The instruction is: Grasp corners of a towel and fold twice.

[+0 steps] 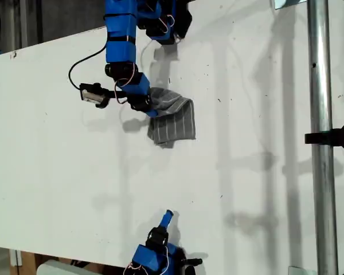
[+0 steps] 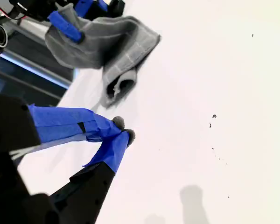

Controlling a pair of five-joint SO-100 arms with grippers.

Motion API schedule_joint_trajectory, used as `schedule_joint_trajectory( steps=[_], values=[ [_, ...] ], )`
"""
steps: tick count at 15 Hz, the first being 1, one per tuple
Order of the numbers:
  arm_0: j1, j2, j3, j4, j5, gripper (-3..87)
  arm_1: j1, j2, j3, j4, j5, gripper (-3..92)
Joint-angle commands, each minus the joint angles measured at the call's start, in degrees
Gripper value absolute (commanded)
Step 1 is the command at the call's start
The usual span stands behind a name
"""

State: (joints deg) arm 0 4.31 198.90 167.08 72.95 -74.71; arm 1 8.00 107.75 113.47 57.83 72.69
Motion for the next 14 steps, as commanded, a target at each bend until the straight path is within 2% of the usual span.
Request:
schedule_joint_trajectory(
  steps=[1, 2, 4, 6, 7, 8, 11, 12, 13, 14],
  values=[
    [0.09, 0.44, -0.70, -0.88, 0.00, -2.6, 0.70, 2.90, 5.63, -22.76, -2.90, 38.2],
    [0.09, 0.44, -0.70, -0.88, 0.00, -2.6, 0.88, 3.96, 7.82, -29.09, -3.08, 34.1],
    [0.18, 0.44, -0.70, -0.88, 0.00, -2.6, 2.02, 4.39, 7.82, -31.99, -2.81, 19.1],
    [0.00, 0.44, -0.35, -1.05, -0.09, -2.6, 1.14, 7.03, 7.73, -36.56, -4.66, 15.4],
    [-0.97, 0.44, -0.18, -1.14, -0.97, -2.5, 1.49, 8.88, 8.00, -31.90, -4.83, 14.4],
    [-2.11, 0.44, 0.62, -1.76, -1.41, -2.5, 1.76, 12.83, 9.49, -23.47, -4.92, 0.8],
    [-6.86, 0.44, 8.00, -4.31, -3.34, -2.5, 3.60, 44.21, 32.52, -2.99, 3.16, -0.2],
    [-6.77, 0.44, 10.99, -5.54, -3.08, -1.6, 3.96, 58.80, 38.85, 7.73, 5.19, -0.2],
    [-6.86, 0.44, 11.60, -3.52, -6.15, 1.0, 3.96, 73.30, 43.24, 18.46, 7.12, -0.2],
    [-7.73, 0.44, 11.60, -1.14, -8.53, 1.6, 4.13, 80.95, 46.67, 25.22, 8.79, -0.2]
  ],
)
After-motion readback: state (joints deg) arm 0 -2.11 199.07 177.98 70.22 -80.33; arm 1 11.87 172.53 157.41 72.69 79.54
